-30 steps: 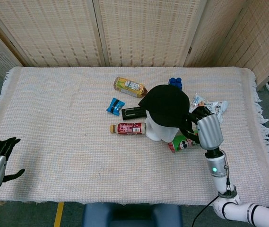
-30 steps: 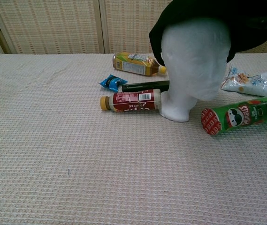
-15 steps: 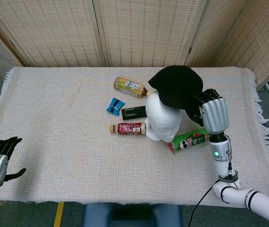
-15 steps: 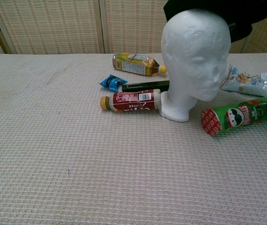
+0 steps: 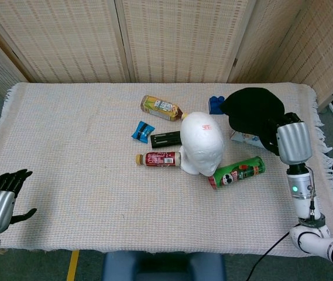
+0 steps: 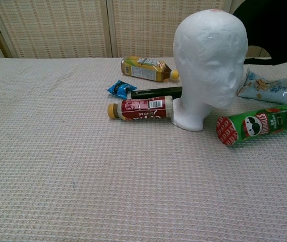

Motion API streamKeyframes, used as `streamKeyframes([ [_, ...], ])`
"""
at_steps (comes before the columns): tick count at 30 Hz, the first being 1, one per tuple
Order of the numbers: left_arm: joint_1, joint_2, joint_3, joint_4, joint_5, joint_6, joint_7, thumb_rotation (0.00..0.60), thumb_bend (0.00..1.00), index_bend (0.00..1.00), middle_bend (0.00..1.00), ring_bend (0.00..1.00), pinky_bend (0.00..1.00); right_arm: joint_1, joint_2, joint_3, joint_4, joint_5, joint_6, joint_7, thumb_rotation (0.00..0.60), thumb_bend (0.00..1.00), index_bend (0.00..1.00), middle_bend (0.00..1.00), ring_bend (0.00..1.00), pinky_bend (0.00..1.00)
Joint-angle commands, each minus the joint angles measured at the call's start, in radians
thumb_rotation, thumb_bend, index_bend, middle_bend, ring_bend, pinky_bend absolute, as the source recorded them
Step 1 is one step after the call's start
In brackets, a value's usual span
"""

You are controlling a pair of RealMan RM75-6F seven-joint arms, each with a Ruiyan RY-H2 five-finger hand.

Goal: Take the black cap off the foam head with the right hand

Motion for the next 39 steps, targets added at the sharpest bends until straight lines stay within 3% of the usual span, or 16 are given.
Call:
streamKeyframes([
  [1,0.000,0.000,0.001,-0.005,0.003,0.004,0.005,0.600,0.05,0.19,0.17,0.19,0.16,-0.006,-0.018,-0.036,0.062,0.005,-0.035,0.048,0.600,0.59,0.84,0.77,0.56,0.43],
  [9,0.010,0.009,0.006,-0.021,0.004,0.016,0.018,0.600,0.05,0.19,0.17,0.18,0.16,0.017,-0.102,-0.099,0.188,-0.009,-0.104,0.120,0.600,0.59,0.82,0.76,0.53,0.43],
  [12,0.014,0.013,0.007,-0.026,0.002,0.022,0.020,0.600,0.05,0.19,0.17,0.18,0.16,0.019,-0.121,-0.116,0.210,-0.007,-0.128,0.139,0.600,0.53,0.71,0.71,0.46,0.42],
  [15,0.017,0.018,0.008,-0.028,0.003,0.025,0.022,0.600,0.05,0.19,0.17,0.18,0.16,0.014,-0.109,-0.134,0.183,0.008,-0.171,0.142,0.600,0.31,0.42,0.53,0.30,0.36],
  [17,0.017,0.019,0.007,-0.030,0.003,0.026,0.021,0.600,0.05,0.19,0.17,0.18,0.16,0.009,-0.087,-0.142,0.147,0.019,-0.195,0.138,0.600,0.12,0.13,0.32,0.13,0.26],
  [19,0.017,0.019,0.007,-0.031,0.004,0.027,0.022,0.600,0.05,0.19,0.17,0.18,0.16,0.001,-0.056,-0.148,0.096,0.032,-0.217,0.127,0.600,0.02,0.01,0.17,0.03,0.17],
  [20,0.017,0.019,0.007,-0.031,0.005,0.027,0.022,0.600,0.05,0.19,0.17,0.18,0.16,-0.003,-0.041,-0.151,0.074,0.036,-0.222,0.119,0.595,0.00,0.00,0.09,0.01,0.12],
  [23,0.016,0.019,0.008,-0.031,0.007,0.025,0.022,0.600,0.05,0.19,0.16,0.18,0.16,-0.020,0.010,-0.159,-0.001,0.046,-0.227,0.088,0.553,0.00,0.00,0.00,0.00,0.04],
  [30,0.014,0.019,0.007,-0.031,0.008,0.024,0.022,0.600,0.05,0.19,0.16,0.18,0.16,-0.058,0.086,-0.175,-0.106,0.047,-0.195,0.035,0.543,0.00,0.00,0.00,0.00,0.03],
  [34,0.014,0.017,0.007,-0.028,0.007,0.023,0.017,0.600,0.05,0.19,0.16,0.18,0.16,-0.163,0.196,-0.223,-0.231,0.014,-0.073,0.002,0.563,0.00,0.01,0.12,0.00,0.04],
  [39,0.015,0.006,0.006,-0.018,0.015,0.033,0.019,0.600,0.05,0.19,0.16,0.18,0.16,-0.265,0.257,-0.264,-0.311,-0.005,0.036,0.013,0.600,0.00,0.13,0.23,0.07,0.07],
])
